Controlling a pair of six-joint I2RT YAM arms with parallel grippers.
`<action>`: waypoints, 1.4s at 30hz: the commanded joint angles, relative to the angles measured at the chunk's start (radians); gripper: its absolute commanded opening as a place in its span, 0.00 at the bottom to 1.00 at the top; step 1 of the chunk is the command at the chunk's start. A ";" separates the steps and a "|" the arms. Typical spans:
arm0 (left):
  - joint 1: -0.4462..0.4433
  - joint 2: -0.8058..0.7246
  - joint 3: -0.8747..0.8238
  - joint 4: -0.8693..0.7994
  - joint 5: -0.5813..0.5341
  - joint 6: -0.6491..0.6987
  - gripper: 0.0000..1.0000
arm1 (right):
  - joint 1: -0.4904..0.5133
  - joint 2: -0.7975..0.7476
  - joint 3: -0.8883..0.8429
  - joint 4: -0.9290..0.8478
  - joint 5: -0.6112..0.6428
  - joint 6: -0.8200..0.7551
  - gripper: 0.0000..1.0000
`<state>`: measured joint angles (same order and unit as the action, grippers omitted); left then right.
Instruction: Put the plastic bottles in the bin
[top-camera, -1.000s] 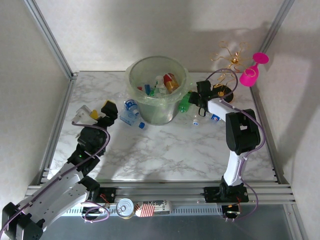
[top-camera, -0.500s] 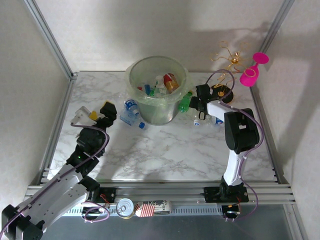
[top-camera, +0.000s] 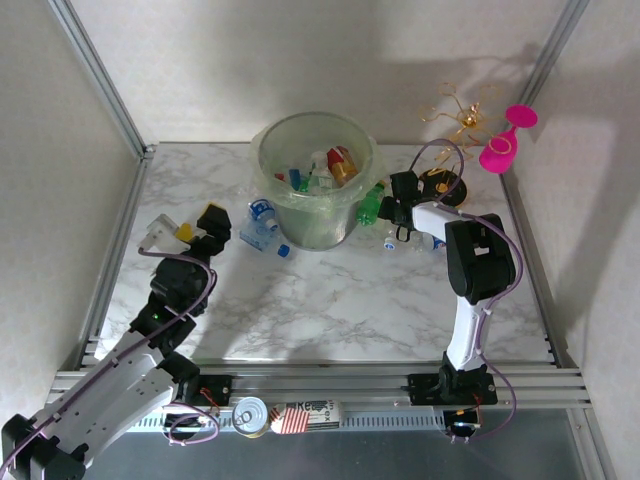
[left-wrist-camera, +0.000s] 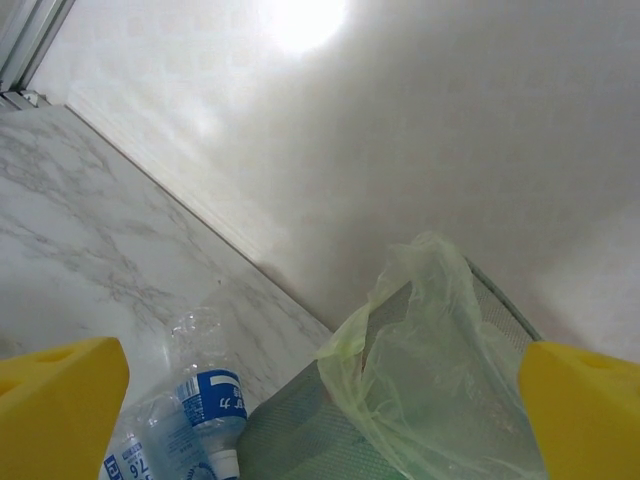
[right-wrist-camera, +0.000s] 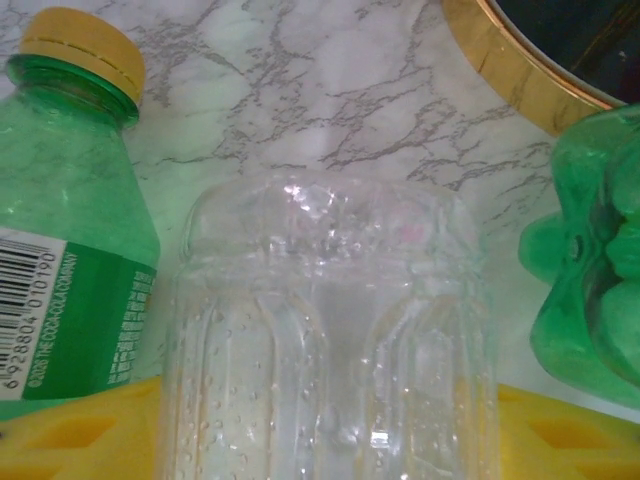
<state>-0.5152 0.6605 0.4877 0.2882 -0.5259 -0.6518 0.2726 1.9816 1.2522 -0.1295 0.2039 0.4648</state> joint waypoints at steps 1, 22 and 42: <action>0.012 -0.011 -0.014 -0.008 -0.025 -0.003 1.00 | -0.007 0.023 -0.010 0.021 -0.028 0.025 0.62; 0.014 0.021 -0.013 0.008 0.012 -0.039 0.99 | -0.009 -0.348 -0.147 0.087 -0.132 -0.041 0.53; 0.027 0.083 0.006 0.077 0.051 -0.035 1.00 | -0.008 -0.813 -0.190 0.058 -0.352 -0.089 0.52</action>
<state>-0.4995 0.7315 0.4770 0.3252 -0.5049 -0.6853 0.2707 1.1957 1.0283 -0.0723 -0.0929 0.3847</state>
